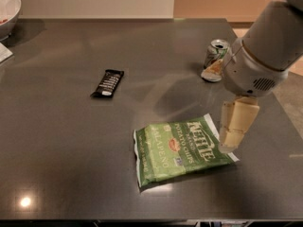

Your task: Move green jalapeno chip bag near rxbar chocolate

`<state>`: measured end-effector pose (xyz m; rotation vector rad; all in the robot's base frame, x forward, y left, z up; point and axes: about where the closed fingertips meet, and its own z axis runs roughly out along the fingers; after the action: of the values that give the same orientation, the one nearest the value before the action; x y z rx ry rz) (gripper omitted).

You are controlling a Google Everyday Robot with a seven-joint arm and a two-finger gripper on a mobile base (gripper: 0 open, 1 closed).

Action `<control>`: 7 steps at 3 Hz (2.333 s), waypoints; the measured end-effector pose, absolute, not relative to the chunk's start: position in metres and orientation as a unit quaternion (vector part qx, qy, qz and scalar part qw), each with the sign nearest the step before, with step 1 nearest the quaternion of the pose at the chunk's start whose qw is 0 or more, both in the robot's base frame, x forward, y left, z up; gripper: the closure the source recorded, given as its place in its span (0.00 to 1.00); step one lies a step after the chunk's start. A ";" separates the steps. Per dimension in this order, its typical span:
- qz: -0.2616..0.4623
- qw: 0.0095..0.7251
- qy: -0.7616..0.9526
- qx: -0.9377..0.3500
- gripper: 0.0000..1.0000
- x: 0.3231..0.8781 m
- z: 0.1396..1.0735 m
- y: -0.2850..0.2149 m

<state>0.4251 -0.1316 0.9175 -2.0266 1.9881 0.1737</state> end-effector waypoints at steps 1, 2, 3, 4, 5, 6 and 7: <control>0.066 0.130 0.670 -0.728 0.00 0.412 0.889 -0.112; 0.066 0.112 0.656 -0.743 0.00 0.402 0.864 -0.099; 0.057 0.102 0.648 -0.753 0.00 0.396 0.847 -0.091; 0.050 0.097 0.642 -0.759 0.00 0.391 0.834 -0.086; 0.043 0.094 0.640 -0.761 0.18 0.389 0.826 -0.082; 0.039 0.087 0.640 -0.762 0.41 0.391 0.824 -0.081; 0.037 0.083 0.640 -0.763 0.64 0.392 0.824 -0.080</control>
Offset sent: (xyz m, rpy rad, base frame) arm -0.0360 0.0453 -0.0879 -0.0839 0.0798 0.1606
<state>0.3916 -0.0799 0.8235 -2.2767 1.9117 0.1095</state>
